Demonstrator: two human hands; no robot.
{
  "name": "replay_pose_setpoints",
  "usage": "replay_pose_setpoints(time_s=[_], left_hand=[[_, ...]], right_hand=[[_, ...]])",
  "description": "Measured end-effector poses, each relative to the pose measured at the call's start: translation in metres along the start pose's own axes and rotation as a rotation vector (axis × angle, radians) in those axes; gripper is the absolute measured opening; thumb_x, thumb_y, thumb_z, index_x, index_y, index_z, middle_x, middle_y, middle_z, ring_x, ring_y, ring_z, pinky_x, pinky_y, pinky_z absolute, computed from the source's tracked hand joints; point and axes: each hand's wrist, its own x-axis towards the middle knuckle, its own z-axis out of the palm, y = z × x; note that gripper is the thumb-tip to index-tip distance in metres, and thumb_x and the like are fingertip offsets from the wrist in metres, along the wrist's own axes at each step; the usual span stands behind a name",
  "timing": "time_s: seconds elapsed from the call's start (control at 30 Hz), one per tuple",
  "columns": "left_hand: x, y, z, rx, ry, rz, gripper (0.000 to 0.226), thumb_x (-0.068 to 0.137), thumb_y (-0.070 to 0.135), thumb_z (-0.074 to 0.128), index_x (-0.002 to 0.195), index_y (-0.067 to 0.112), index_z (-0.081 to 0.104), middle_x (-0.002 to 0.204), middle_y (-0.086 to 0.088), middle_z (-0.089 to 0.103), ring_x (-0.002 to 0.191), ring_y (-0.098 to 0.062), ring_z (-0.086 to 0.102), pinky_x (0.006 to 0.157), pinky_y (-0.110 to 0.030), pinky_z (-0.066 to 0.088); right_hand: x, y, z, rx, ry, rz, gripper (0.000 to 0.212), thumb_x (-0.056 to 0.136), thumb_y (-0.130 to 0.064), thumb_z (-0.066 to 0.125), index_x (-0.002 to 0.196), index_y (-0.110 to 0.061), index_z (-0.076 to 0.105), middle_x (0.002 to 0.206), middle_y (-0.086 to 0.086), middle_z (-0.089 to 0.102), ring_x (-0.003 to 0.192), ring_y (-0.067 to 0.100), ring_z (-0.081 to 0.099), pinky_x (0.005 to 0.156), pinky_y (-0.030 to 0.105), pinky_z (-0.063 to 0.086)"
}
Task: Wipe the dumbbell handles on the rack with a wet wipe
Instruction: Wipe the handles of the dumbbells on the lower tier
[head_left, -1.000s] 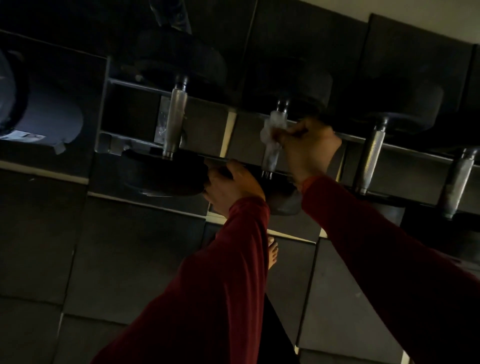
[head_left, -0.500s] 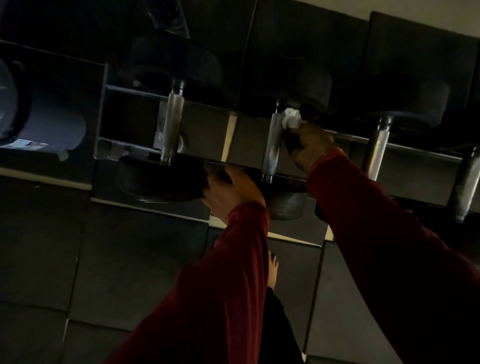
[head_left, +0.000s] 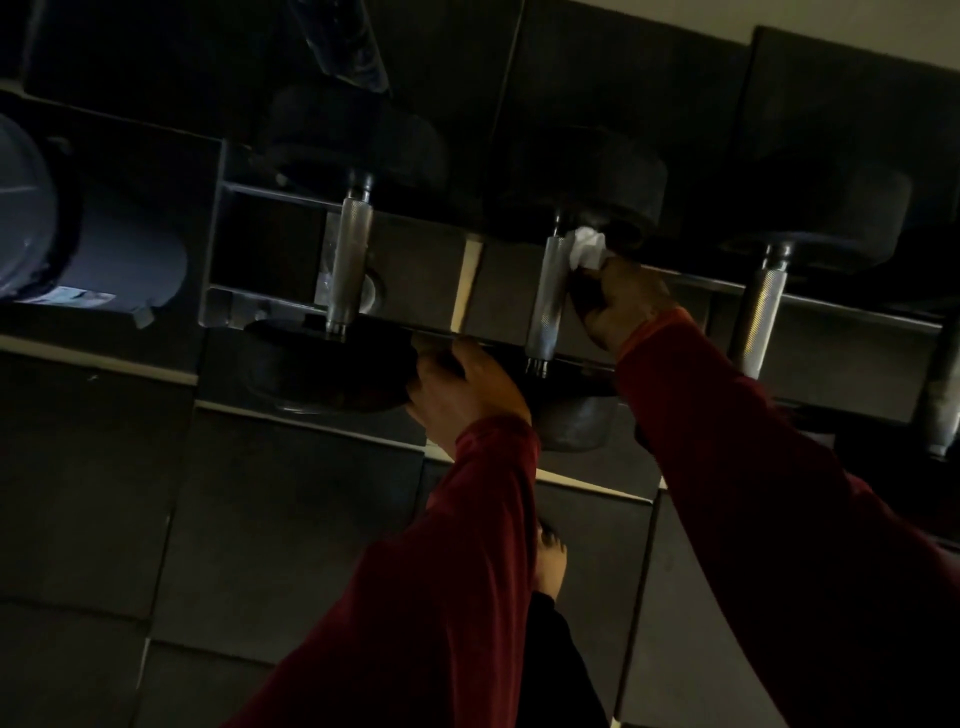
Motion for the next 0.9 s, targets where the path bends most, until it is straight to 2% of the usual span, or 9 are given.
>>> replay_pose_setpoints(time_s=[0.07, 0.17, 0.33, 0.47, 0.57, 0.67, 0.77, 0.83, 0.9], left_hand=[[-0.001, 0.001, -0.002, -0.002, 0.006, 0.003, 0.061, 0.079, 0.046, 0.036, 0.120, 0.010, 0.064, 0.114, -0.017, 0.062, 0.110, -0.034, 0.052, 0.096, -0.037, 0.039], [0.000, 0.000, -0.002, 0.003, 0.004, 0.008, 0.060, 0.079, 0.046, 0.036, 0.119, 0.012, 0.065, 0.115, -0.015, 0.062, 0.112, -0.033, 0.052, 0.097, -0.038, 0.039], [0.001, 0.002, -0.001, 0.014, 0.011, 0.000, 0.067, 0.072, 0.049, 0.029, 0.115, 0.013, 0.067, 0.113, -0.013, 0.064, 0.111, -0.032, 0.053, 0.096, -0.040, 0.042], [0.003, 0.001, 0.000, 0.011, 0.030, -0.013, 0.073, 0.068, 0.055, 0.026, 0.111, 0.012, 0.068, 0.108, -0.015, 0.064, 0.108, -0.034, 0.054, 0.094, -0.040, 0.043], [0.002, 0.001, 0.000, -0.003, 0.033, -0.010, 0.076, 0.066, 0.058, 0.025, 0.109, 0.013, 0.068, 0.109, -0.014, 0.063, 0.108, -0.033, 0.054, 0.096, -0.042, 0.043], [0.001, 0.001, 0.000, 0.007, 0.029, -0.006, 0.071, 0.069, 0.054, 0.028, 0.110, 0.012, 0.068, 0.109, -0.015, 0.063, 0.107, -0.034, 0.054, 0.096, -0.042, 0.043], [0.002, 0.000, 0.000, 0.007, 0.032, -0.017, 0.073, 0.066, 0.056, 0.027, 0.108, 0.014, 0.068, 0.106, -0.012, 0.063, 0.105, -0.032, 0.055, 0.095, -0.045, 0.045], [0.003, 0.001, 0.000, 0.009, 0.020, -0.037, 0.067, 0.068, 0.052, 0.030, 0.109, 0.015, 0.068, 0.108, -0.013, 0.061, 0.107, -0.032, 0.054, 0.096, -0.045, 0.044], [0.003, 0.002, 0.000, 0.004, 0.016, -0.050, 0.064, 0.069, 0.049, 0.032, 0.110, 0.015, 0.068, 0.109, -0.013, 0.061, 0.108, -0.031, 0.053, 0.096, -0.043, 0.044]], right_hand=[[-0.042, -0.018, 0.005, -0.040, 0.064, -0.075, 0.016, 0.071, -0.010, 0.078, 0.084, -0.018, 0.075, 0.086, 0.001, 0.075, 0.092, 0.019, 0.073, 0.084, 0.037, 0.060], [-0.077, -0.027, 0.013, -0.142, 0.185, -0.284, 0.022, 0.064, -0.016, 0.088, 0.064, -0.025, 0.069, 0.069, -0.011, 0.072, 0.068, 0.000, 0.070, 0.068, 0.021, 0.060], [-0.089, -0.026, 0.037, -0.210, 0.219, -0.334, 0.038, 0.062, -0.024, 0.092, 0.093, -0.020, 0.070, 0.079, -0.017, 0.063, 0.066, -0.006, 0.056, 0.061, 0.001, 0.048], [-0.090, -0.030, 0.042, -0.156, 0.236, -0.280, 0.036, 0.060, -0.018, 0.093, 0.086, -0.019, 0.068, 0.078, -0.016, 0.063, 0.070, 0.002, 0.063, 0.072, 0.017, 0.057], [-0.087, -0.023, 0.027, -0.081, 0.242, -0.257, 0.034, 0.057, -0.015, 0.093, 0.064, -0.020, 0.060, 0.066, -0.010, 0.068, 0.060, 0.004, 0.066, 0.062, 0.028, 0.060], [-0.087, -0.018, 0.021, -0.054, 0.243, -0.255, 0.033, 0.058, -0.021, 0.093, 0.064, -0.018, 0.060, 0.068, -0.005, 0.070, 0.060, 0.007, 0.067, 0.061, 0.025, 0.058], [-0.089, -0.022, 0.036, -0.279, 0.272, -0.328, 0.037, 0.063, -0.028, 0.091, 0.090, -0.017, 0.069, 0.087, -0.010, 0.071, 0.077, 0.005, 0.067, 0.073, 0.017, 0.055], [-0.088, -0.022, 0.045, -0.280, 0.283, -0.351, 0.040, 0.065, -0.022, 0.091, 0.097, -0.014, 0.068, 0.089, -0.011, 0.065, 0.079, 0.004, 0.062, 0.066, 0.003, 0.047], [-0.087, -0.018, 0.046, -0.263, 0.270, -0.371, 0.036, 0.065, -0.020, 0.091, 0.089, -0.016, 0.064, 0.079, -0.015, 0.059, 0.071, 0.000, 0.057, 0.059, -0.002, 0.042]])
